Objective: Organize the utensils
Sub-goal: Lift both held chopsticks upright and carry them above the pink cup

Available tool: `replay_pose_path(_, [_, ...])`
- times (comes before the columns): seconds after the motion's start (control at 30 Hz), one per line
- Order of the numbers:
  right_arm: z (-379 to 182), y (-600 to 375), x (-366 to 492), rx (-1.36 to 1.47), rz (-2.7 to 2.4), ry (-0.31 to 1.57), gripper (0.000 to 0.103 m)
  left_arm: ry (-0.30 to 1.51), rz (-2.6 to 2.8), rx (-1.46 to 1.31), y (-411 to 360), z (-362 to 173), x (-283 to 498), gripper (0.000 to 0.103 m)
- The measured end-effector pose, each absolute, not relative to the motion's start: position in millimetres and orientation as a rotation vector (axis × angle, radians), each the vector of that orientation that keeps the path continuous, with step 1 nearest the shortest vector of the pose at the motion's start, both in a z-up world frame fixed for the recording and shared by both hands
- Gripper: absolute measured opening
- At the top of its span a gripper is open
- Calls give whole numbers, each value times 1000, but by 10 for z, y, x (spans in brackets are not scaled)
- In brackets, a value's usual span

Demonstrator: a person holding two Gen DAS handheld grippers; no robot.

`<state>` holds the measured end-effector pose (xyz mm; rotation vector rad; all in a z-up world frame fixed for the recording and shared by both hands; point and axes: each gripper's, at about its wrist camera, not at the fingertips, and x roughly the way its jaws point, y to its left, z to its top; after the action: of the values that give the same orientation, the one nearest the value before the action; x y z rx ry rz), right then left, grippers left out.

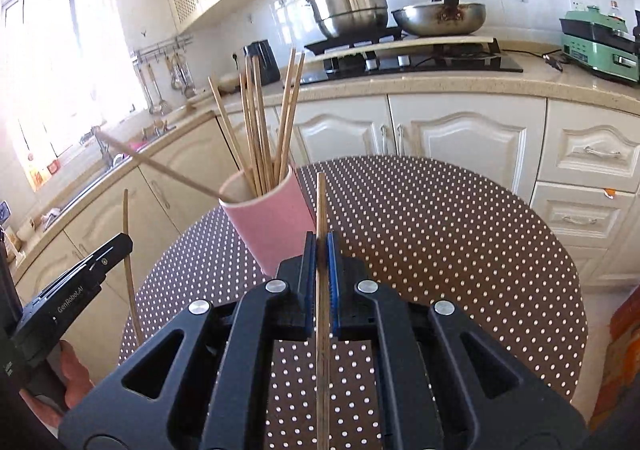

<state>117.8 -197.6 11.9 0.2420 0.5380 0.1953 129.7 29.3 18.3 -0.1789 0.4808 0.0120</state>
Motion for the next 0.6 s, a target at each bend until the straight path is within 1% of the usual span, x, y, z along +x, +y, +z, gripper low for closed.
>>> replay_pose_path(0.6, [533, -2085, 1143, 292, 202, 396, 6, 329, 72, -181, 352, 646, 1296, 6])
